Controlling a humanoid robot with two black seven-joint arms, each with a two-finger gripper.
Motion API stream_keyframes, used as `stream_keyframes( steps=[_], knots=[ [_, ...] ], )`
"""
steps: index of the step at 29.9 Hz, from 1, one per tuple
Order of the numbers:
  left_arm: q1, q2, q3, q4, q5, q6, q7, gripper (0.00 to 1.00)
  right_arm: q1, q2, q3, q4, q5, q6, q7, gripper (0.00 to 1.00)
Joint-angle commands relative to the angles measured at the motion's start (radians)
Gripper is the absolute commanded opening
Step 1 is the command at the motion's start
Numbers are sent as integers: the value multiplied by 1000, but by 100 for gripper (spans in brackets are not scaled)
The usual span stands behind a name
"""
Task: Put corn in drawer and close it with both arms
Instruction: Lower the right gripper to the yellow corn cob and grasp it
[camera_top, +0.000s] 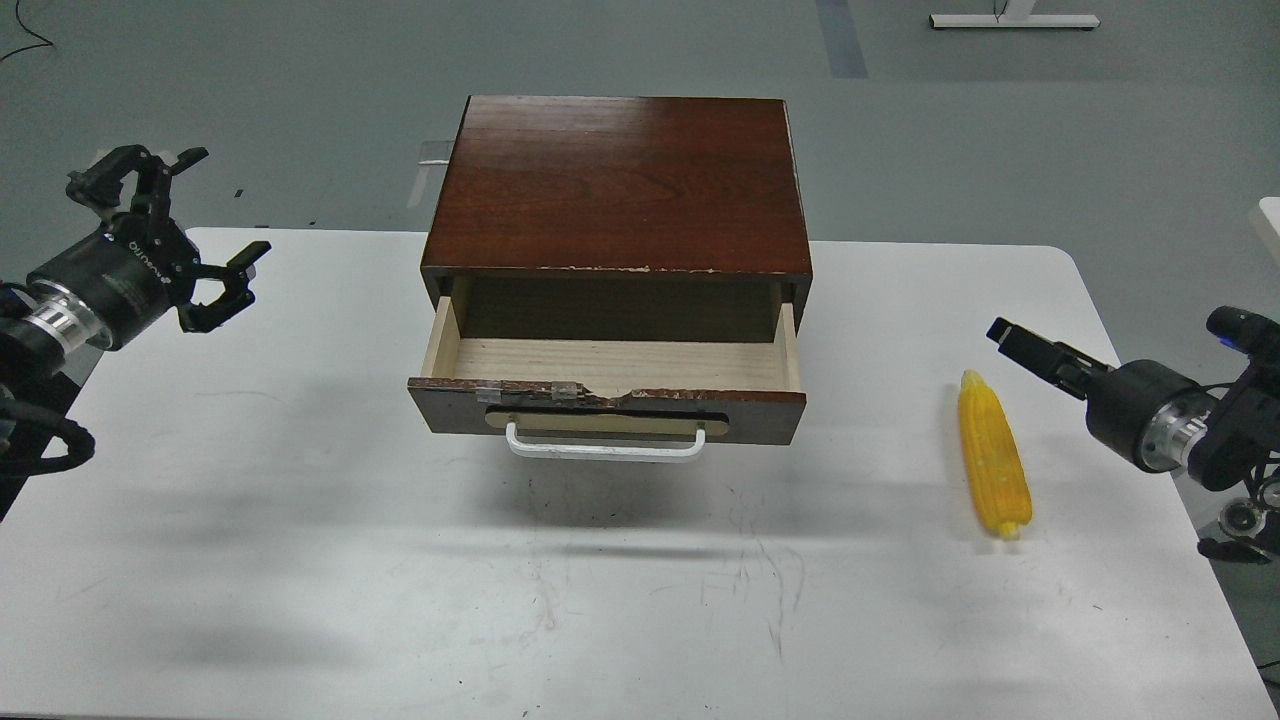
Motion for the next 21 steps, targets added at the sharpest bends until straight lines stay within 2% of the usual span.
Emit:
stream_keyframes(
  steps=[1,4,10,11,14,15,17,19,20,21],
  knots=[
    [0,-2,-2,-1,0,0,1,100,-18,21,-29,-1,-4,-7,-30,93],
    [0,-2,0,-1,1,0,0,100,-29,23,-45,-1,-24,-7,-30,85],
    [0,-2,-3,1,1,0,-1,100,-26,52,-89,-14,-49,-6,-33,81],
    [0,0,-3,1,1,0,-1,100,-25,65,-103,-18,-50,-6,-36,77],
    [2,0,-3,1,1,0,-1,100,-17,78,-132,-37,-53,4,-50,60],
    [3,0,-3,1,1,0,-1,100,-12,87,-140,-40,-53,11,-64,51],
    [6,0,-3,0,1,0,-1,100,-6,93,-144,-38,-53,27,-99,45],
    [8,1,-3,0,1,0,-1,100,1,98,-149,-38,-50,37,-131,30],
    [8,1,-3,1,1,0,-1,100,5,98,-149,-38,-45,40,-141,17],
    [8,1,-3,1,1,0,-1,100,6,96,-149,-38,-44,40,-141,13]
  ],
)
